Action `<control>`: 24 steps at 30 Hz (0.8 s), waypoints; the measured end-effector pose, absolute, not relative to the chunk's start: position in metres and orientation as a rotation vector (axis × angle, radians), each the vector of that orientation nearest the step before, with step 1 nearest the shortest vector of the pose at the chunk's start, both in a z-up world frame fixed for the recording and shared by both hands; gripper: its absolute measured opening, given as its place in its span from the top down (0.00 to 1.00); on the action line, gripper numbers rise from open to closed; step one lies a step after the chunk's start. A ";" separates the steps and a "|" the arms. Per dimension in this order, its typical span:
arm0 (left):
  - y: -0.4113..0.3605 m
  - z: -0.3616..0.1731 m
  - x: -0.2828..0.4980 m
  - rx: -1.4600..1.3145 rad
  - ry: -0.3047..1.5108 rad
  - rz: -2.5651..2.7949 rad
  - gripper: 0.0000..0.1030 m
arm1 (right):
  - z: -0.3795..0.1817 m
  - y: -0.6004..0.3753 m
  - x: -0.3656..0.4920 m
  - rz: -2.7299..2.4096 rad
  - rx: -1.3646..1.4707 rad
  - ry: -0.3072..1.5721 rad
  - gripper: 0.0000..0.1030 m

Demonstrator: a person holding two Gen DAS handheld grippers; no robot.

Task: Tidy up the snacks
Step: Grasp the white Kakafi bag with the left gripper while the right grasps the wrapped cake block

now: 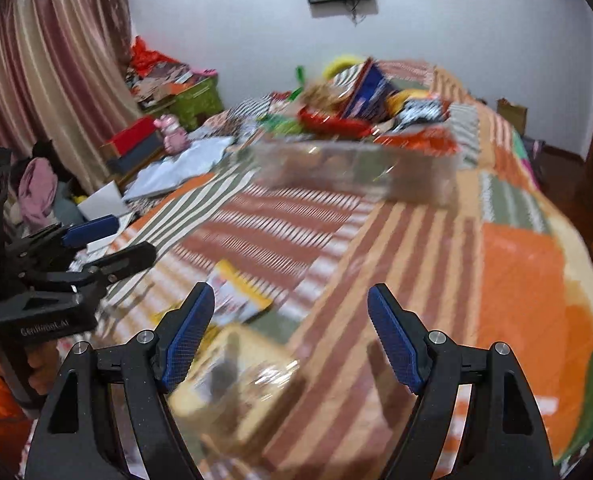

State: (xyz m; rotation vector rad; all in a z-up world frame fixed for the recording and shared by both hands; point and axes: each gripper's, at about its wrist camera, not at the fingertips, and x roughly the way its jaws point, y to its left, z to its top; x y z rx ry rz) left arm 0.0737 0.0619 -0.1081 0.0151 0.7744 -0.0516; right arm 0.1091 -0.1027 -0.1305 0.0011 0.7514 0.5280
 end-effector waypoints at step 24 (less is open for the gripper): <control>0.040 -0.137 0.059 -0.075 0.842 -0.120 0.20 | -0.155 -0.113 0.082 0.500 0.029 0.788 0.43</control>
